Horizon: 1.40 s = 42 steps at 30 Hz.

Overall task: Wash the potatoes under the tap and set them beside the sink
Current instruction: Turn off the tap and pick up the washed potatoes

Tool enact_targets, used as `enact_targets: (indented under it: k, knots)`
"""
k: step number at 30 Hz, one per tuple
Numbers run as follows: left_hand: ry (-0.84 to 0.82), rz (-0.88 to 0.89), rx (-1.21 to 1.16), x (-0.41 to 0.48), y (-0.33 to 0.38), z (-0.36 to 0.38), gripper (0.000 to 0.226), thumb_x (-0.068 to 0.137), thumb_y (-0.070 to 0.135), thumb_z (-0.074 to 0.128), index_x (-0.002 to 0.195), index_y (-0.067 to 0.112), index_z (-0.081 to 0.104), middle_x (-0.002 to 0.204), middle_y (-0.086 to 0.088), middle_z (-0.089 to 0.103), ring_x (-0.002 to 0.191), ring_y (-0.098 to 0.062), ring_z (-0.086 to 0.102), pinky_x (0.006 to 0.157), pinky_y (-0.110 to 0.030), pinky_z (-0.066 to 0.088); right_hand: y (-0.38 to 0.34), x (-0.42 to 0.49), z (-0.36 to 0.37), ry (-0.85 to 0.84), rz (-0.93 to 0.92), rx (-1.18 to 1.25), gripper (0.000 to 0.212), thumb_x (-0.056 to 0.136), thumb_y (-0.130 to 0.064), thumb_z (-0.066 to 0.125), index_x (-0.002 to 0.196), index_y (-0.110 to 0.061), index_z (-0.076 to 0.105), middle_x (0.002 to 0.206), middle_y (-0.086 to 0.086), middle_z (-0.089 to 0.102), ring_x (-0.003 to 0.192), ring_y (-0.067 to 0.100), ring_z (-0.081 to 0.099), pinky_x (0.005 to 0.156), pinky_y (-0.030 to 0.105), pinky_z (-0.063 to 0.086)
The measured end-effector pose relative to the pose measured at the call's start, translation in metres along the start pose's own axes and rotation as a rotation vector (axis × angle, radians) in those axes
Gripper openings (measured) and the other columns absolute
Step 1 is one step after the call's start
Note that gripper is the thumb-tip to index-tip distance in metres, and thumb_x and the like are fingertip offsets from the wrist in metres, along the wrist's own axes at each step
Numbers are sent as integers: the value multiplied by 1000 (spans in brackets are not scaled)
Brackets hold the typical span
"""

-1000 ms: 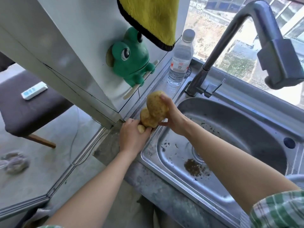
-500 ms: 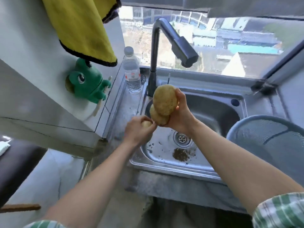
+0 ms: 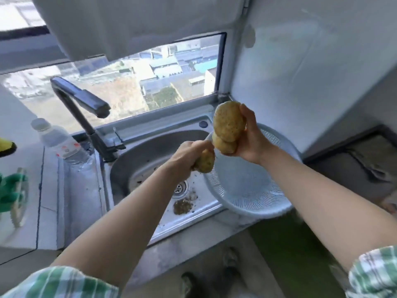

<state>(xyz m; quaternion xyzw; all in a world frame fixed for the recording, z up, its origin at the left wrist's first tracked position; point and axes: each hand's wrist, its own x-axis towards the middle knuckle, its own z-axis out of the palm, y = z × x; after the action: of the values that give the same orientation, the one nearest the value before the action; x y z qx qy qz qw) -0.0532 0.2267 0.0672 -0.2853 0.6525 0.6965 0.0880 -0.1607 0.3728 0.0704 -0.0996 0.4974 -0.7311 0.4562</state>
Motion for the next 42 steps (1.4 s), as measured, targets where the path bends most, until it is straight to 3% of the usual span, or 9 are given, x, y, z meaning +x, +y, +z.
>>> enact_targets:
  k: [4,6,8,10,12,14,17,24,42]
  knots:
    - [14,42,255,31,6,51,50,65,40,76,97,5,64,104,-24,60,86,-26,61,75,-37,62,-6,-19,-54,266,93,-262,60,61,-79,55,86,-26,68,71,-6,69,58,9,64,56,23,49]
    - [53,24,494,38,4,73,57,61,41,78,110,18,59,119,-15,45,103,-26,55,79,-36,60,2,-21,-79,373,185,-474,66,68,-84,52,86,-23,70,75,-3,70,55,7,63,48,23,51]
    - [56,70,765,45,-5,91,57,68,32,79,118,21,54,120,-10,40,110,-27,48,86,-33,53,14,-20,-100,515,293,-717,91,61,-95,47,112,-24,72,118,11,66,95,21,69,84,41,58]
    - [50,124,937,50,-14,106,66,70,28,81,126,16,48,124,-12,42,117,-28,43,99,-37,45,24,-23,-108,563,398,-879,110,56,-100,39,128,-21,65,145,16,44,127,35,50,114,51,35]
    - [36,157,1071,57,-25,117,73,73,29,81,131,8,43,127,-12,43,121,-28,40,105,-36,38,32,-23,-110,616,513,-954,130,46,-105,32,139,-16,56,158,21,20,140,43,32,118,56,21]
    - [35,167,1149,64,-34,126,79,74,30,82,135,3,40,131,-12,45,125,-28,40,108,-34,33,36,-22,-109,675,559,-983,123,56,-99,38,146,-15,45,164,16,-3,146,46,14,118,60,18]
    - [35,114,1151,73,-48,133,91,70,28,86,139,0,34,134,-13,48,126,-29,44,108,-34,36,37,-16,-113,744,591,-1089,111,71,-89,41,150,-11,37,164,13,-9,148,46,-4,116,63,13]
    - [-9,88,1112,80,-64,140,95,81,24,76,150,-3,18,140,-19,44,128,-34,42,110,-37,36,47,-2,-122,818,631,-1214,113,68,-91,42,149,-12,37,163,15,-5,147,45,0,115,62,13]
    - [-84,130,1200,72,-62,123,74,80,37,75,141,9,44,131,-14,49,122,-29,47,101,-36,42,59,-11,-132,659,471,-1472,96,84,-81,31,154,-15,23,163,21,2,150,39,-5,119,58,-3]
